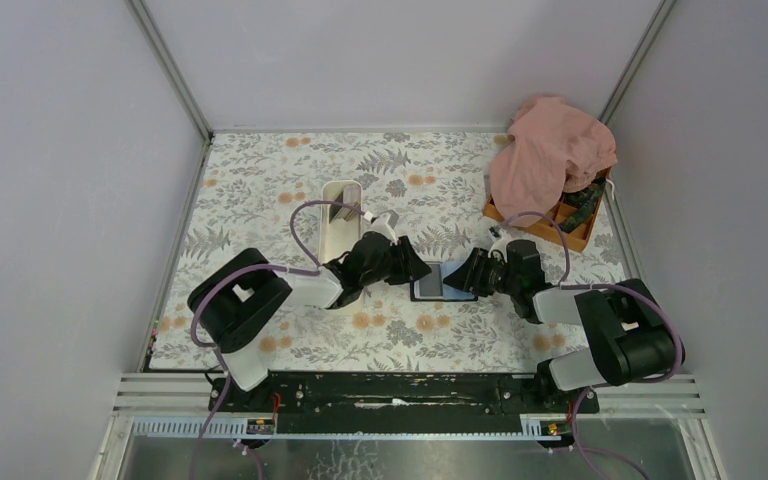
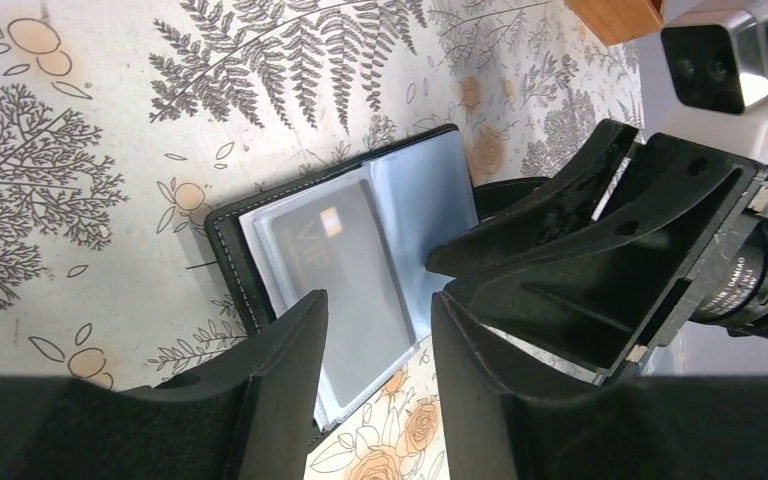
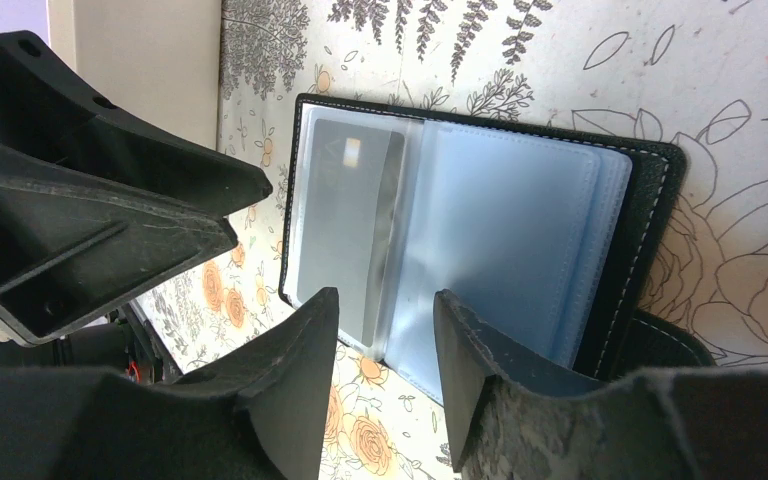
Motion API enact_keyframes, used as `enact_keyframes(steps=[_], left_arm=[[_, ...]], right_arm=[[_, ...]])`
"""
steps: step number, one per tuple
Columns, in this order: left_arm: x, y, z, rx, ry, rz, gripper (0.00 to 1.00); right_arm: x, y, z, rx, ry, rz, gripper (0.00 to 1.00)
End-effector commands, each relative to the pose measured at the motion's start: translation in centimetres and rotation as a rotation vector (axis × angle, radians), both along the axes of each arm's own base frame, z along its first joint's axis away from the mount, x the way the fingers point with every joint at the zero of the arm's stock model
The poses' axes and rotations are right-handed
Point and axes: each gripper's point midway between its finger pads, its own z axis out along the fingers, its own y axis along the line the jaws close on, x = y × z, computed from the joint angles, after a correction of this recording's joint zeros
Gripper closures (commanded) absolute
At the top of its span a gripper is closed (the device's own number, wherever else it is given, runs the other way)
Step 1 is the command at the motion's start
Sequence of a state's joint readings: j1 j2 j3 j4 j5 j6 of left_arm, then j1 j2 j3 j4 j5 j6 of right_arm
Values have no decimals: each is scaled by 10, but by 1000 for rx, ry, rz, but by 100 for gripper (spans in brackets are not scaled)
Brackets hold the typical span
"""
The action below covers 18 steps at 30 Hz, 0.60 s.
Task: Take the credit cards out of the card holder
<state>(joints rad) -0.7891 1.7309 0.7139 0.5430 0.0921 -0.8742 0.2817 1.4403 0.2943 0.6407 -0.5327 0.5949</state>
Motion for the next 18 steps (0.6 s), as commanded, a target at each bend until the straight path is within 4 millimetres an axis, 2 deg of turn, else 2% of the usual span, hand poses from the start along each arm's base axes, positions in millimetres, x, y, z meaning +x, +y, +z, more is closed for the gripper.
enact_keyframes(steps=[1, 6, 14, 18], left_arm=[[7, 1, -9, 10, 21, 39, 50], [6, -3, -14, 10, 36, 35, 50], [9, 5, -20, 56, 47, 69, 50], [7, 10, -17, 66, 40, 75, 45]], right_arm=[[5, -10, -10, -80, 13, -35, 53], [4, -11, -12, -88, 24, -38, 59], [4, -11, -12, -92, 23, -37, 60], [4, -11, -12, -92, 21, -36, 59]])
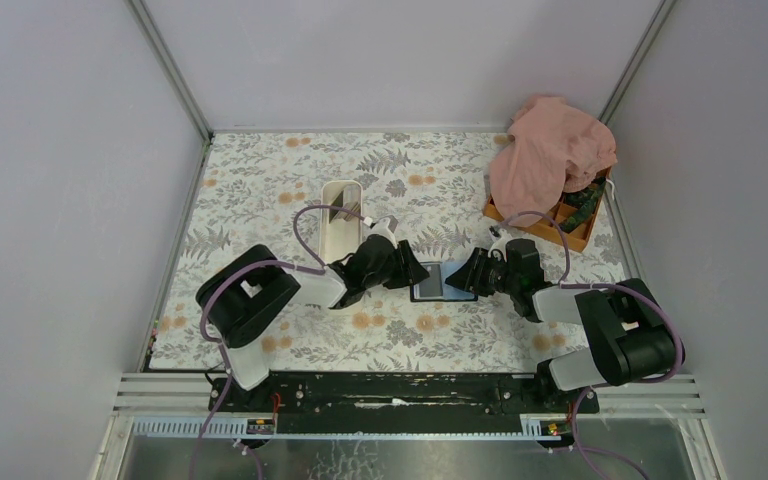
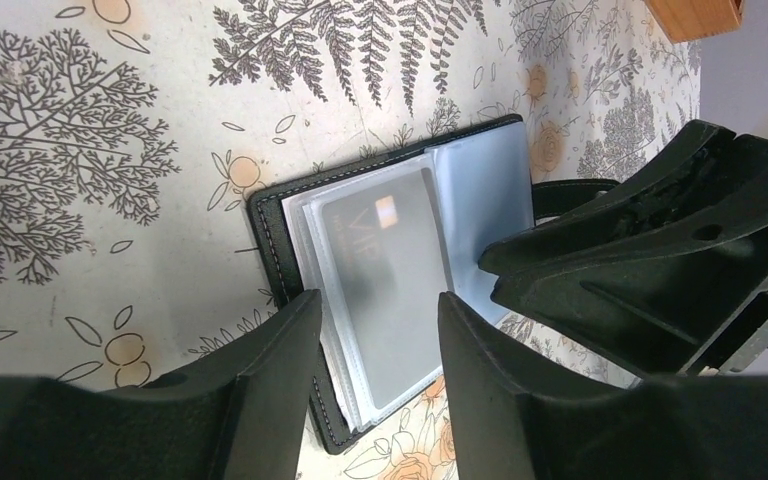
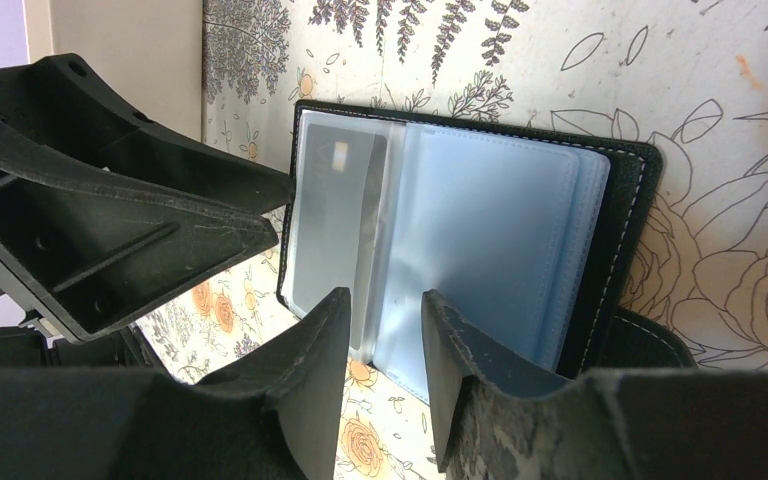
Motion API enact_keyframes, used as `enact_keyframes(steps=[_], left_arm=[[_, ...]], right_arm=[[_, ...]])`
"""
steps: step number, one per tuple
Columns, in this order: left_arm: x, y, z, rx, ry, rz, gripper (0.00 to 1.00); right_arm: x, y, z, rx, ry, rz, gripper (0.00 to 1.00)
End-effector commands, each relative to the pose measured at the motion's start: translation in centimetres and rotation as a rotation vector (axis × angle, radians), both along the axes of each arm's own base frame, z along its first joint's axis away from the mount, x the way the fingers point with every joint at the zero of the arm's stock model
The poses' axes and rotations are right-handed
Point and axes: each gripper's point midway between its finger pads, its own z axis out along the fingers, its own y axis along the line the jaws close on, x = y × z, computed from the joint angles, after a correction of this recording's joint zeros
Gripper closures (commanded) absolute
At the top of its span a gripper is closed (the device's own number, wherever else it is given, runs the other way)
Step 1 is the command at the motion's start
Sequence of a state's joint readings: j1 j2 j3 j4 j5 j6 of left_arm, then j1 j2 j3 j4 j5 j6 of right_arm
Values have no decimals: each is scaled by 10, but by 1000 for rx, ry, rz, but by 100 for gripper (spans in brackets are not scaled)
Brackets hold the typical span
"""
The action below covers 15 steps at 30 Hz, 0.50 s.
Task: Take the credit cards out of the card holder
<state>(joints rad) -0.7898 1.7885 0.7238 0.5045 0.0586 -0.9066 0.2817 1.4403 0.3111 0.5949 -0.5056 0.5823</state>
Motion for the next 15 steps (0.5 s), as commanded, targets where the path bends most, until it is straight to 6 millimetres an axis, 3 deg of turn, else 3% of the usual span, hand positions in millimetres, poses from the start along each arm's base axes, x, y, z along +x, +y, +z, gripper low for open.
enact_keyframes(steps=[1, 9, 15], left_arm=[[7, 4, 11, 14, -31, 28, 45], [2, -7, 6, -23, -9, 0, 45], [2, -18, 13, -41, -17, -23, 45]], right_arm=[[2, -7, -8, -62, 5, -20, 59], [1, -8, -9, -64, 7, -17, 59], [1, -7, -9, -64, 8, -15, 59]])
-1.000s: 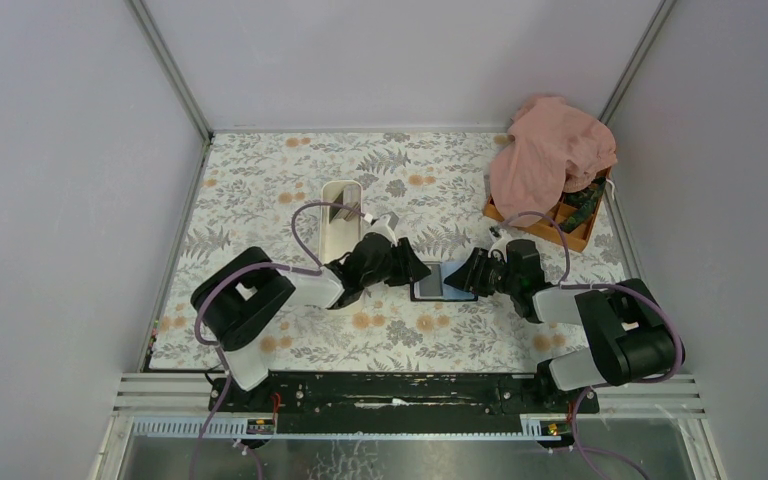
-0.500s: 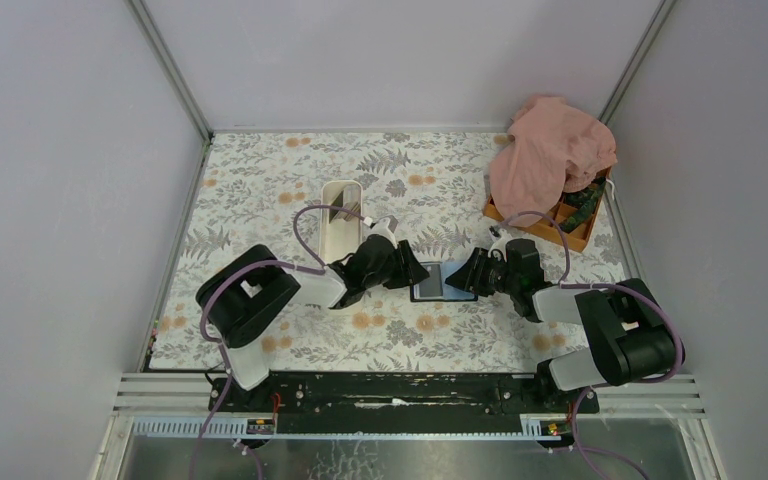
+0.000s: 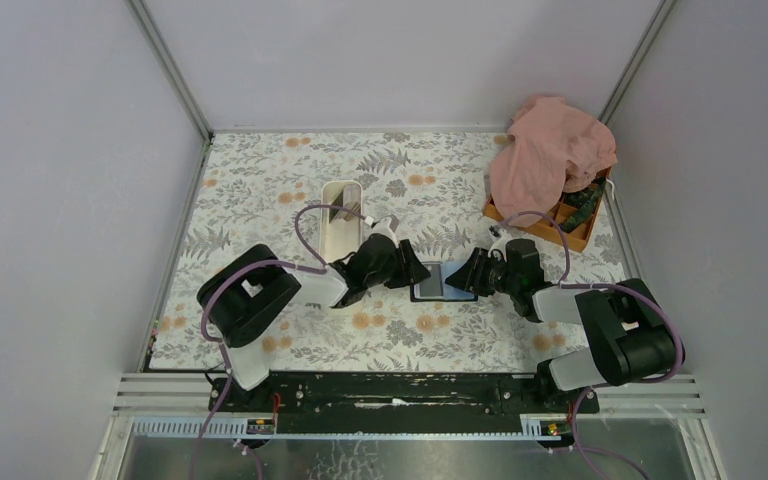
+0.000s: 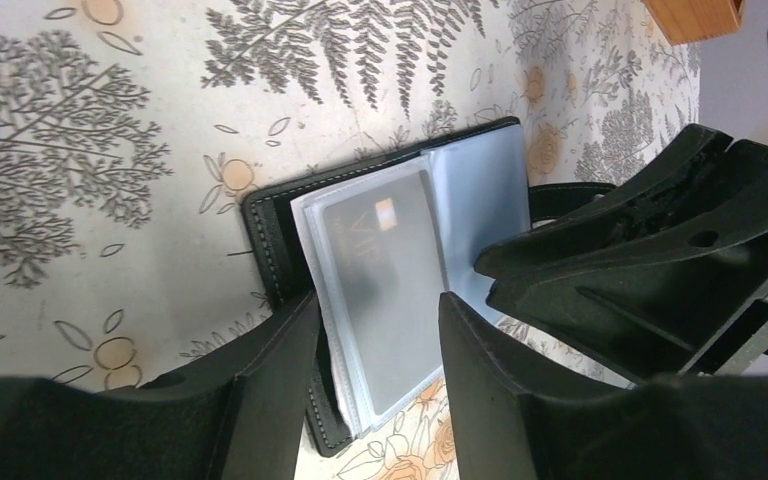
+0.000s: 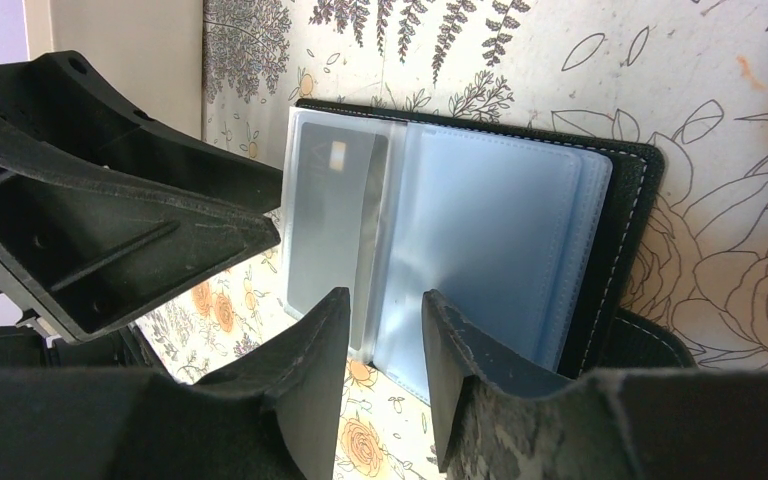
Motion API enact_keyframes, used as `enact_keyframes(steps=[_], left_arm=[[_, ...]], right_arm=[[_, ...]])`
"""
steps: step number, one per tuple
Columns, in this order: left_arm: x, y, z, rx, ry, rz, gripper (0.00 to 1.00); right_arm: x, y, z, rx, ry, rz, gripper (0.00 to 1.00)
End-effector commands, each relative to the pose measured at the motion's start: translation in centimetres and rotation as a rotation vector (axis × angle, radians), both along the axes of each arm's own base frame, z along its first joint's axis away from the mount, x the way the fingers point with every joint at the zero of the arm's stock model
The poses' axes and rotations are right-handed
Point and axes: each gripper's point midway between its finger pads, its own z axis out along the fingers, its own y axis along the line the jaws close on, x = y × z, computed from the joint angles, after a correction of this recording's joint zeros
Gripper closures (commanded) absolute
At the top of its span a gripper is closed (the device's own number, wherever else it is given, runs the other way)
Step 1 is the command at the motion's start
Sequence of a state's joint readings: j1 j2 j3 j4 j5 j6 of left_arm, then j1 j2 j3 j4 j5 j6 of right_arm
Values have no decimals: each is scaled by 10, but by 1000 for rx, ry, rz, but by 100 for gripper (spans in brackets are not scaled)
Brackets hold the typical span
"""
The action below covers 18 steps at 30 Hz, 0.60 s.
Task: Take the credit cards out of the card holder
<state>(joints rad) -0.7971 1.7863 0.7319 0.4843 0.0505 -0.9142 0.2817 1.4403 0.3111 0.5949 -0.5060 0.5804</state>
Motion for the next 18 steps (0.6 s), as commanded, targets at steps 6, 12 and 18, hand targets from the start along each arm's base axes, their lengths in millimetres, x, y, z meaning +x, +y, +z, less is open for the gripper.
enact_keyframes(steps=[6, 12, 18], left_arm=[[5, -22, 23, -64, -36, -42, 45], [6, -11, 30, -21, -64, -16, 45], [6, -6, 40, -11, -85, -11, 45]], right_arm=[[1, -7, -10, -65, 11, -16, 59], [0, -8, -11, -67, 14, -20, 59], [0, -7, -10, -64, 14, -14, 59]])
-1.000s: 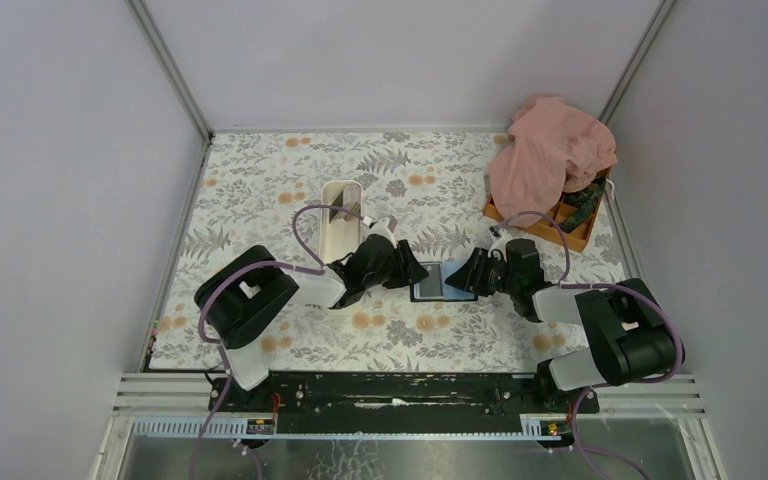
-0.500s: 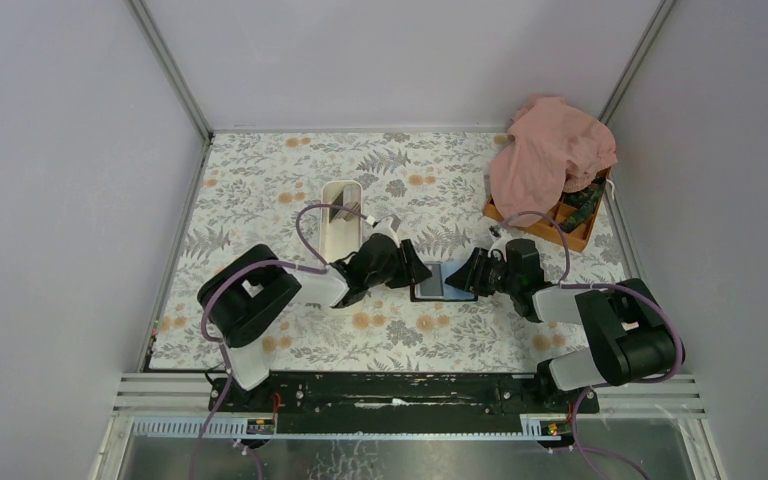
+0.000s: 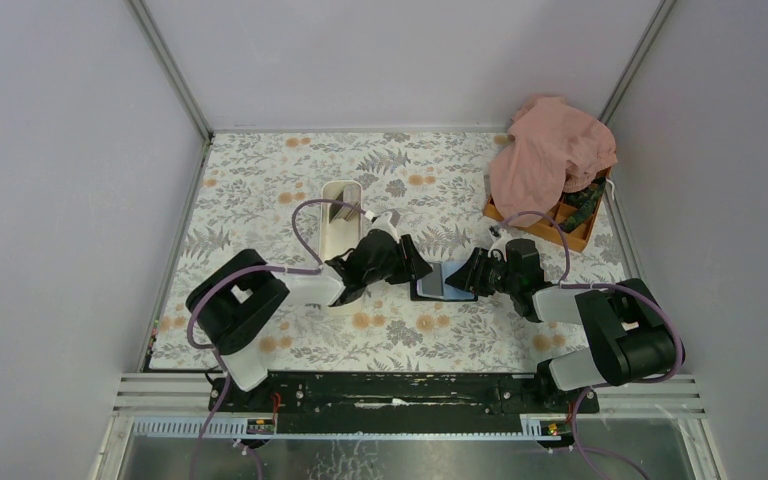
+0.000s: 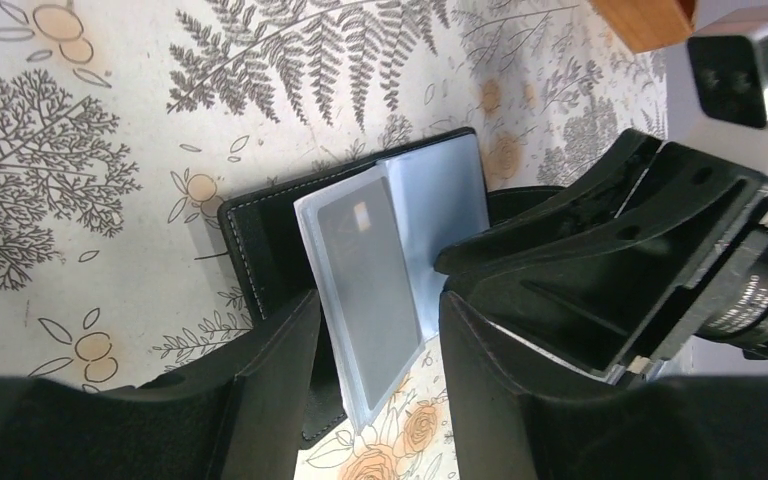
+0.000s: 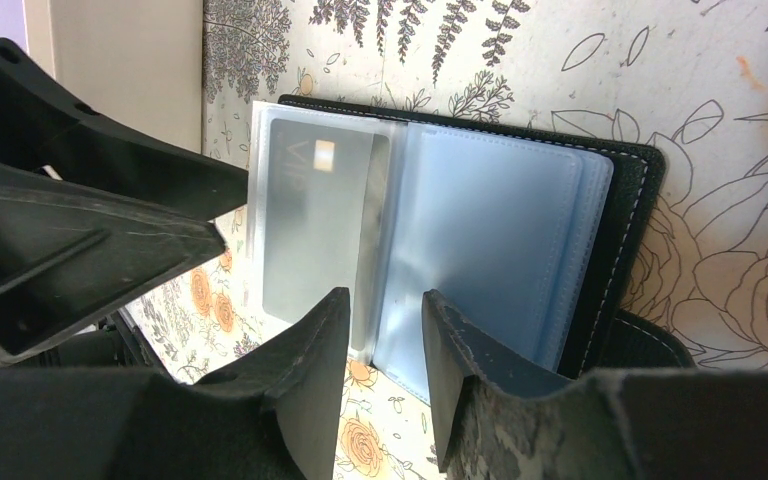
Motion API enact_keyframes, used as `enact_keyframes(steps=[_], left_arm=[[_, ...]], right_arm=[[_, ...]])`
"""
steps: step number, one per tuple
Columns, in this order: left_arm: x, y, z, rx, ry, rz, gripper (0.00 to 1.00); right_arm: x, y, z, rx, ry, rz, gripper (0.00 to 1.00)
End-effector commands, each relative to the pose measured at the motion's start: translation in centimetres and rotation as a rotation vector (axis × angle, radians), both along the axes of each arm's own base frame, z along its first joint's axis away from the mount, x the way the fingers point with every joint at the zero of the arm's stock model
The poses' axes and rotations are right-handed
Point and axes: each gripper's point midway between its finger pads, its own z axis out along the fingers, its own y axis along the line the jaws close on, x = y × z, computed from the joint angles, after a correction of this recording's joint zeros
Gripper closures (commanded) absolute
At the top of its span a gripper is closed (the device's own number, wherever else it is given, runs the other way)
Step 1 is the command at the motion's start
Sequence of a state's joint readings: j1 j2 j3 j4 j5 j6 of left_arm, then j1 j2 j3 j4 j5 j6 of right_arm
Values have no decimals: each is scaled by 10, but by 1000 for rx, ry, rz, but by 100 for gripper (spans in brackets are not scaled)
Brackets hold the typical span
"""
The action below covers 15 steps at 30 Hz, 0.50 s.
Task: Take the credit cards out of the card holder
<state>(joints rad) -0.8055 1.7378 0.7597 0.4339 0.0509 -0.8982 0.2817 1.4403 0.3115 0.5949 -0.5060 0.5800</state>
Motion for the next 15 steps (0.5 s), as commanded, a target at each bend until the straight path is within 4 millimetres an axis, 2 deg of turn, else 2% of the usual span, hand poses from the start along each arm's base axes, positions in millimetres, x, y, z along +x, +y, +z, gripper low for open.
enact_keyframes(steps=[1, 7, 15], left_arm=[[6, -1, 21, -6, -59, 8, 45], [4, -13, 29, -27, -67, -13, 45], [0, -12, 27, -18, -59, -22, 45]], right_arm=[[0, -7, -10, -64, 15, -15, 59], [0, -7, -10, -63, 13, -15, 59], [1, -8, -10, -65, 14, -18, 59]])
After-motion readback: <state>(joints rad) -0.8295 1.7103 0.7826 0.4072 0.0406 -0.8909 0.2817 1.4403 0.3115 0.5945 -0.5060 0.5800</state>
